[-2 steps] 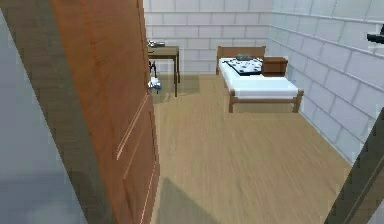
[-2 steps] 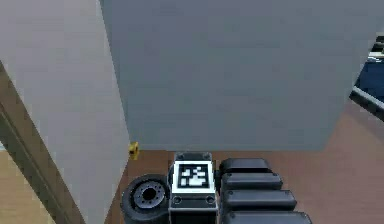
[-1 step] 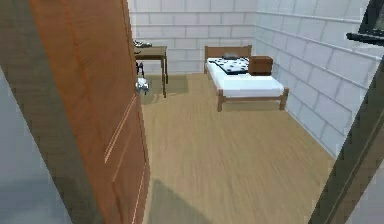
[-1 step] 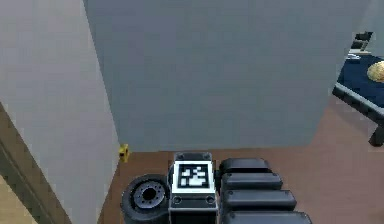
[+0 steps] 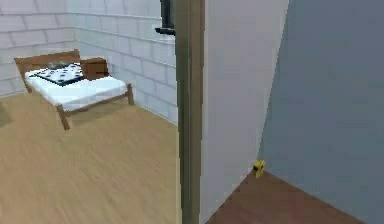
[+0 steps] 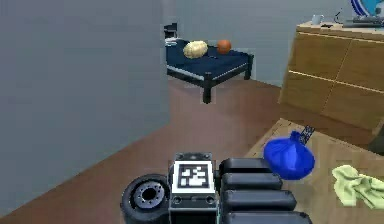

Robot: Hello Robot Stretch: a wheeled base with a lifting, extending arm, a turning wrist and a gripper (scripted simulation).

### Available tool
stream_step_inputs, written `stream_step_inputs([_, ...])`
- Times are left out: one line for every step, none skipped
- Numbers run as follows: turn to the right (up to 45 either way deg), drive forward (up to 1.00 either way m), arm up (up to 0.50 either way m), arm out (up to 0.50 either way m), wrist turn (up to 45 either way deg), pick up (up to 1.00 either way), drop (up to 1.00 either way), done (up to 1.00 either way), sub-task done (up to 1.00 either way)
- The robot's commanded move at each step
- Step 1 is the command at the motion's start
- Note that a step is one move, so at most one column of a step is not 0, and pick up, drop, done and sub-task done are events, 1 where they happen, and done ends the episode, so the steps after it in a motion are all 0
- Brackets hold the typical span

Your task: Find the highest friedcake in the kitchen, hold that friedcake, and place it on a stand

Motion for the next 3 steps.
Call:
stream_step_inputs([45.0, 0.00, 0.00, 0.00, 0.0, 0.00, 0.00, 0.00, 0.00])
stream_step_inputs([45.0, 0.00, 0.00, 0.00, 0.0, 0.00, 0.00, 0.00, 0.00])
stream_step_inputs([33.0, 0.00, 0.00, 0.00, 0.0, 0.00, 0.00, 0.00, 0.00])
